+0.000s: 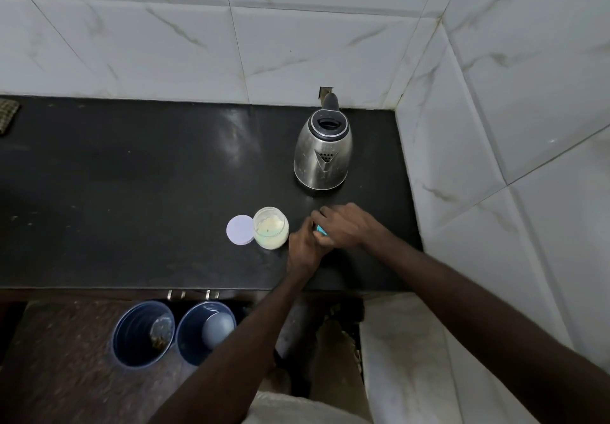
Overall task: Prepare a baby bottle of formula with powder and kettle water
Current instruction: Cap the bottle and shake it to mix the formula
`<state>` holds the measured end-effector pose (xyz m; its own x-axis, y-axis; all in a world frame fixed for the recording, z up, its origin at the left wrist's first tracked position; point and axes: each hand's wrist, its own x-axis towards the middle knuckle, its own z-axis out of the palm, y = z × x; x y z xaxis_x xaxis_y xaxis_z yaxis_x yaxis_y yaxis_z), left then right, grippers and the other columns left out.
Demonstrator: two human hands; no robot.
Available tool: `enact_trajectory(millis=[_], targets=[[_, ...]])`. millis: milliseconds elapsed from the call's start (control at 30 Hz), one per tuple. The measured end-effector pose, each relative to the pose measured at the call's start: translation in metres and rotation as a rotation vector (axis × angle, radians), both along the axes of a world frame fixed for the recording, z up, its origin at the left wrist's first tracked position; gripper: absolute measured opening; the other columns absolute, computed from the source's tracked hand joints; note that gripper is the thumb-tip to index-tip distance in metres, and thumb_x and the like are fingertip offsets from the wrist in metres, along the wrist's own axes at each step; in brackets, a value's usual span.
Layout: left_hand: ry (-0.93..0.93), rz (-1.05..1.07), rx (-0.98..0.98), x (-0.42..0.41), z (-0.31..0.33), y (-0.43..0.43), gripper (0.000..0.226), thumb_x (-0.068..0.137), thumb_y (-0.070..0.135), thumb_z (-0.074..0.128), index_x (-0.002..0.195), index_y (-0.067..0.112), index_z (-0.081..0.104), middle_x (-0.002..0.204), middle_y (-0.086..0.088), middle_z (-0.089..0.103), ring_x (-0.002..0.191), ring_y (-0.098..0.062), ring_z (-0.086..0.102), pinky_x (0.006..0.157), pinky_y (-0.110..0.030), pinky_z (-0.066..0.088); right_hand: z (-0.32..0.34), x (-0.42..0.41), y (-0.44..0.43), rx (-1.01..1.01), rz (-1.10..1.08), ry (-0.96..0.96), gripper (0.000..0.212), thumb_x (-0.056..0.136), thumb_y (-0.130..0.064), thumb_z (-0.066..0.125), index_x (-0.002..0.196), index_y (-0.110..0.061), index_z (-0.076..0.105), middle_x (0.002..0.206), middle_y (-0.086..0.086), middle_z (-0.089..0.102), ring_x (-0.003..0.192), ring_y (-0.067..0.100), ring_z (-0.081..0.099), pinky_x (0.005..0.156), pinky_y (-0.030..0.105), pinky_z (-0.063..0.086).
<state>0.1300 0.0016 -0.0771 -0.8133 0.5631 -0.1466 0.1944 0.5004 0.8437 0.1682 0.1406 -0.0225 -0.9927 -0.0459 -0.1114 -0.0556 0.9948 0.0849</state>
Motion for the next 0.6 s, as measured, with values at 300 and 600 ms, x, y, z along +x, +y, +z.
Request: enact_trajectory(millis=[300, 600], targets=[[-0.100, 0.100, -0.065, 0.002, 0.010, 0.002, 0.024, 0.084, 0.028, 0.075, 0.095, 0.013, 0.060, 0.083, -0.008, 0.072, 0.077, -0.032, 0.069, 0.063, -0.031, 0.041, -0.025, 0.003, -0.033, -0.043, -0.449, 0.247, 0.022, 0.083, -0.037, 0.056, 0.082, -0.015, 0.060, 0.054, 0.006, 0.062, 0.041, 0.030, 0.061, 0.042, 0.028, 0.042], [-0.012, 0.034, -0.045, 0.002, -0.004, 0.007, 0.059, 0.075, 0.055, 0.053, 0.104, 0.005, 0.063, 0.092, -0.010, 0.071, 0.084, -0.031, 0.071, 0.074, -0.045, 0.055, -0.038, -0.003, 0.009, 0.051, 0.137, 0.460, 0.017, 0.084, -0.037, 0.063, 0.079, -0.021, 0.063, 0.069, 0.000, 0.062, 0.060, 0.023, 0.061, 0.044, 0.029, 0.037]])
